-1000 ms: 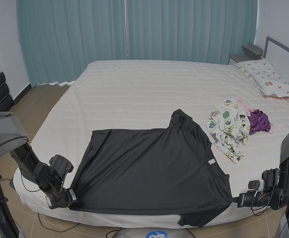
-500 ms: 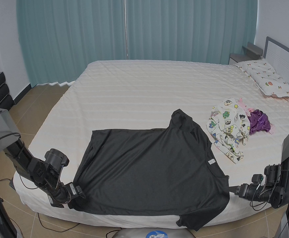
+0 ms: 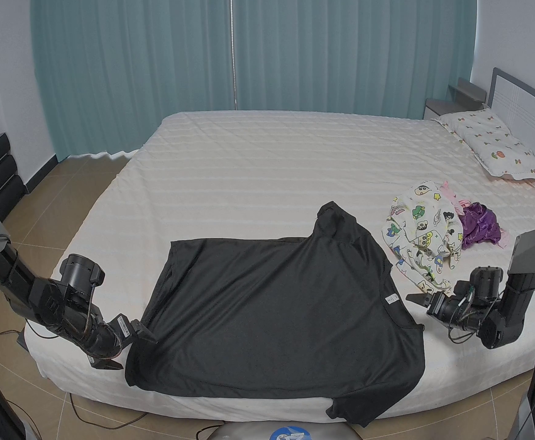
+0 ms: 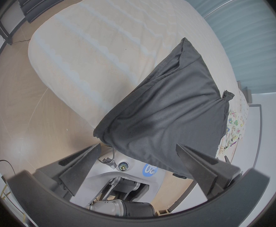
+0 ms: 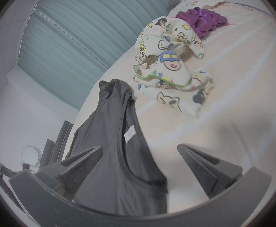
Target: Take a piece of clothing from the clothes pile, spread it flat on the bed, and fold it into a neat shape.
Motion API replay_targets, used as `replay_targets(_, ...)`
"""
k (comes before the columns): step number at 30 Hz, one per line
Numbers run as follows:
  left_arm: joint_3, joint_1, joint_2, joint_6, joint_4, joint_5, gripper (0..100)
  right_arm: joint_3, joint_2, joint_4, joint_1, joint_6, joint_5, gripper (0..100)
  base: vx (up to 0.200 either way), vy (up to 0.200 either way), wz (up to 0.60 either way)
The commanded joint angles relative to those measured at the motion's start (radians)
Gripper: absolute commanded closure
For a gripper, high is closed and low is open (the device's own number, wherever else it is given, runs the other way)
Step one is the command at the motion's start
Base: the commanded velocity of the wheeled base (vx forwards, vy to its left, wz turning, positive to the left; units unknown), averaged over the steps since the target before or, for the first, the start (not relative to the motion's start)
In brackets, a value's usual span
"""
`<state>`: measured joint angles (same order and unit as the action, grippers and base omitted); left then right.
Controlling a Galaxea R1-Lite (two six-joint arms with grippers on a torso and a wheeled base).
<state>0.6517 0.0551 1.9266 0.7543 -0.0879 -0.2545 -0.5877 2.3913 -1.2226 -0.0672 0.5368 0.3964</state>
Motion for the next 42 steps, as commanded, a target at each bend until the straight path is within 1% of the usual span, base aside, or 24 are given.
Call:
replay_targets(1, 0.002, -0.006, 0.002, 0.017, -0.016, -0.016, 0, -0.235, 0.071, 0.161, 0.046, 0.006, -0.013, 0, 0.000, 0.000, 0.00)
replay_targets(4, 0.000, -0.008, 0.003, 0.017, -0.016, -0.016, 0, -0.297, 0.101, 0.198, 0.056, 0.005, -0.013, 0, 0.000, 0.000, 0.00)
replay_targets(6, -0.001, -0.008, 0.005, 0.017, -0.016, -0.016, 0, -0.340, 0.134, 0.233, 0.081, 0.003, -0.013, 0, 0.000, 0.000, 0.00)
replay_targets(9, 0.000, -0.008, 0.005, 0.017, -0.016, -0.014, 0, -0.362, 0.143, 0.253, 0.086, 0.003, -0.013, 0, 0.000, 0.000, 0.00)
replay_targets(12, 0.000, -0.006, 0.005, 0.017, -0.016, -0.016, 0, -0.397, 0.144, 0.311, 0.083, -0.001, -0.011, 0, 0.000, 0.000, 0.00)
replay_targets(13, 0.000, -0.006, 0.005, 0.017, -0.016, -0.016, 0, -0.405, 0.146, 0.322, 0.083, -0.001, -0.011, 100, 0.000, 0.000, 0.00)
replay_targets(24, -0.001, -0.006, 0.003, 0.019, -0.015, -0.014, 0, -0.383, 0.120, 0.316, 0.063, 0.009, -0.014, 100, 0.000, 0.000, 0.00)
replay_targets(38, 0.000, -0.006, 0.003, 0.019, -0.015, -0.014, 0, -0.354, 0.074, 0.308, -0.002, 0.006, -0.014, 100, 0.000, 0.000, 0.00)
replay_targets(39, 0.000, -0.006, 0.003, 0.019, -0.015, -0.014, 0, -0.351, 0.071, 0.310, -0.005, 0.006, -0.014, 0, 0.000, 0.000, 0.00)
replay_targets(42, 0.000, -0.006, 0.003, 0.019, -0.015, -0.012, 0, -0.337, 0.069, 0.307, -0.009, 0.006, -0.014, 0, 0.000, 0.000, 0.00)
